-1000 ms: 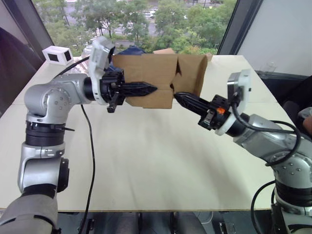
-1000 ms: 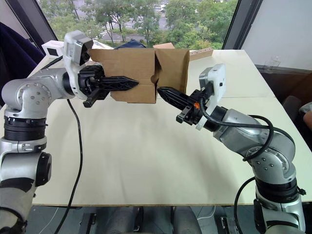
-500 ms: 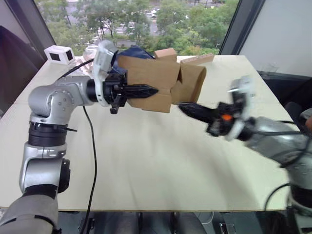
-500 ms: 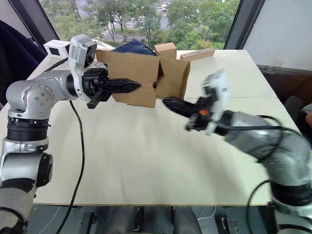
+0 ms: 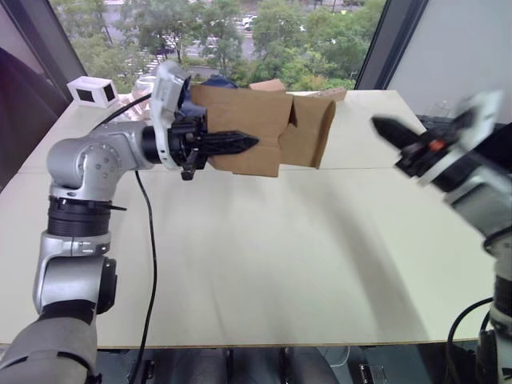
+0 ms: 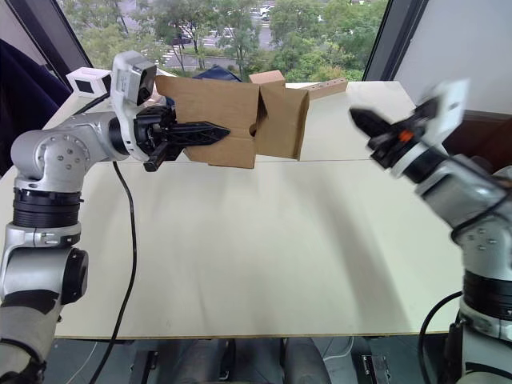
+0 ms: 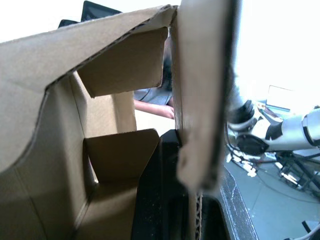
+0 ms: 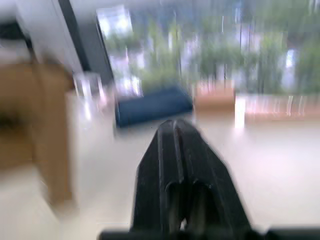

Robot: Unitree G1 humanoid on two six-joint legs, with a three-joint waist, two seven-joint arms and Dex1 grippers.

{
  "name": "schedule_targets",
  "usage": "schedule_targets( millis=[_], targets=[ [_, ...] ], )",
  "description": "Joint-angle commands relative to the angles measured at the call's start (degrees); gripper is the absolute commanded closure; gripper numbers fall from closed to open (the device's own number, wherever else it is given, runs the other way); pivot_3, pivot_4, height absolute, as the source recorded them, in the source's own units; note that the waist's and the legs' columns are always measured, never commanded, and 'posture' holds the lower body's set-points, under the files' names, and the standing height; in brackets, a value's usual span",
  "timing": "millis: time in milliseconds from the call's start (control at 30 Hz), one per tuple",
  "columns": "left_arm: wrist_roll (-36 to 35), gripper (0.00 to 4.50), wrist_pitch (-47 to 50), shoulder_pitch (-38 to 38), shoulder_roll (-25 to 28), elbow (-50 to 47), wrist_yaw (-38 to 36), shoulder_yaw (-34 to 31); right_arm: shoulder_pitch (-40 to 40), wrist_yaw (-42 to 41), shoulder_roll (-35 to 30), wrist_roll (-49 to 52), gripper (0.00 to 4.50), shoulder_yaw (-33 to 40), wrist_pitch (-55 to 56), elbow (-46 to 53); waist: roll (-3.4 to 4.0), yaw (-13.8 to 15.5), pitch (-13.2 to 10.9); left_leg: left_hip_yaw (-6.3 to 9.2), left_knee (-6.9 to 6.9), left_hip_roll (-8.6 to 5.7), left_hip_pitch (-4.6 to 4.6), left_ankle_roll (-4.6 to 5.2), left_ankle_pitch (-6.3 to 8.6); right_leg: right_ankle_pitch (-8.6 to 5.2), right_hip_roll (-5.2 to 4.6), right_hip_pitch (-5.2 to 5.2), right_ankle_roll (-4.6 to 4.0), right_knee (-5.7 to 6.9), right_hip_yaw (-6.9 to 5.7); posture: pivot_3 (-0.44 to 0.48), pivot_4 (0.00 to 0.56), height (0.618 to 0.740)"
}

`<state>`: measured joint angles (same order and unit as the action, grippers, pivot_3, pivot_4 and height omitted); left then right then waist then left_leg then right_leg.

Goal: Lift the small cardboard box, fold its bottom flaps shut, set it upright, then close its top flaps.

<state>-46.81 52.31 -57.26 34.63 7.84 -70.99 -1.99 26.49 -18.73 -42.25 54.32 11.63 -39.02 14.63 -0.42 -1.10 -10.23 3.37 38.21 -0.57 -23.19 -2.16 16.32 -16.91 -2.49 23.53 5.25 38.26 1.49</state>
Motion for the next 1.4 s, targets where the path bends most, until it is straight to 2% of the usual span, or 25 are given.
schedule_targets(
  millis=[33, 167, 300, 767, 1000, 1100, 1200, 1333, 1400],
  targets=[
    [-0.46, 4.50, -0.44, -2.09, 0.27, -0.74, -0.33, -1.53, 3.66, -3.92, 2.81, -1.53, 4.48, -1.79, 1.74, 2.29, 0.01, -0.03, 0.00, 0.03, 0.00, 0.01, -0.03, 0.00, 0.00, 0.00, 0.01, 0.02, 0.00, 0.01, -0.01, 0.000, 0.150, 0.740],
    [-0.08, 4.50, -0.58, -1.77, 0.59, -0.97, -0.46, -1.27, 5.48, -7.37, 6.19, 1.41, 4.48, -2.01, 0.89, 3.79, 0.01, 0.08, 0.00, 0.04, 0.01, 0.01, -0.03, -0.01, 0.00, 0.00, 0.00, 0.02, 0.00, 0.00, -0.01, 0.000, 0.150, 0.740],
    [-0.77, 4.50, -0.03, -1.20, 1.26, -1.50, 0.25, -2.40, 4.86, -9.00, 9.55, 16.27, 4.48, 0.80, -3.35, 9.54, 0.01, 0.24, -0.01, 0.08, 0.02, -0.04, -0.04, -0.01, 0.00, 0.00, -0.06, -0.01, 0.00, -0.02, -0.04, 0.000, 0.150, 0.740],
    [-2.03, 4.50, 1.17, -0.91, 1.22, -1.91, 0.38, -3.84, 3.98, -6.47, 11.99, 18.81, 4.48, 1.05, -4.05, 9.32, 0.01, 0.15, -0.01, 0.09, 0.02, -0.02, -0.02, -0.01, -0.01, 0.00, -0.05, -0.02, 0.00, -0.01, -0.05, 0.000, 0.150, 0.740],
    [-2.93, 4.50, 1.91, -0.21, 1.78, -2.21, 0.93, -4.41, -0.57, -4.42, 7.64, 30.31, 4.48, 10.40, -4.46, 11.75, 0.01, 0.31, -0.01, 0.08, 0.03, -0.04, -0.04, -0.01, -0.01, 0.00, -0.10, -0.03, 0.01, -0.02, -0.05, 0.000, 0.150, 0.740],
    [-3.18, 4.50, 2.22, -0.28, 1.60, -2.20, 0.99, -4.53, -1.14, -3.08, 5.80, 25.41, 4.48, 13.30, -2.65, 6.98, 0.01, 0.27, -0.01, 0.08, 0.03, -0.04, -0.01, -0.01, -0.01, 0.00, -0.08, -0.06, 0.01, -0.01, -0.05, 0.000, 0.150, 0.740],
    [-3.31, 4.50, 2.15, -0.45, 1.29, -2.07, 1.14, -4.37, -0.28, -2.58, 5.29, 18.34, 4.48, 11.62, -0.74, 2.60, 0.01, 0.01, 0.00, 0.05, 0.02, -0.03, 0.03, -0.01, 0.00, 0.00, -0.04, -0.07, 0.01, -0.01, -0.04, 0.000, 0.150, 0.740],
    [-3.10, 4.50, 1.72, -0.86, 0.57, -1.92, 1.11, -3.73, 3.95, -3.87, 4.74, -0.32, 4.48, -0.82, 2.77, -3.84, 0.03, -0.27, 0.00, -0.04, 0.02, -0.01, 0.06, -0.01, 0.00, 0.00, 0.00, -0.03, 0.01, 0.06, 0.03, 0.000, 0.150, 0.740],
    [-2.98, 4.50, 1.62, -0.97, 0.42, -1.84, 1.16, -3.72, 6.05, -6.42, 6.23, -4.50, 4.48, -5.00, 4.03, -4.55, 0.04, -0.35, 0.01, -0.06, 0.01, -0.01, 0.06, -0.01, -0.01, 0.00, 0.02, 0.03, 0.00, 0.10, 0.05, 0.000, 0.150, 0.740]
  ],
)
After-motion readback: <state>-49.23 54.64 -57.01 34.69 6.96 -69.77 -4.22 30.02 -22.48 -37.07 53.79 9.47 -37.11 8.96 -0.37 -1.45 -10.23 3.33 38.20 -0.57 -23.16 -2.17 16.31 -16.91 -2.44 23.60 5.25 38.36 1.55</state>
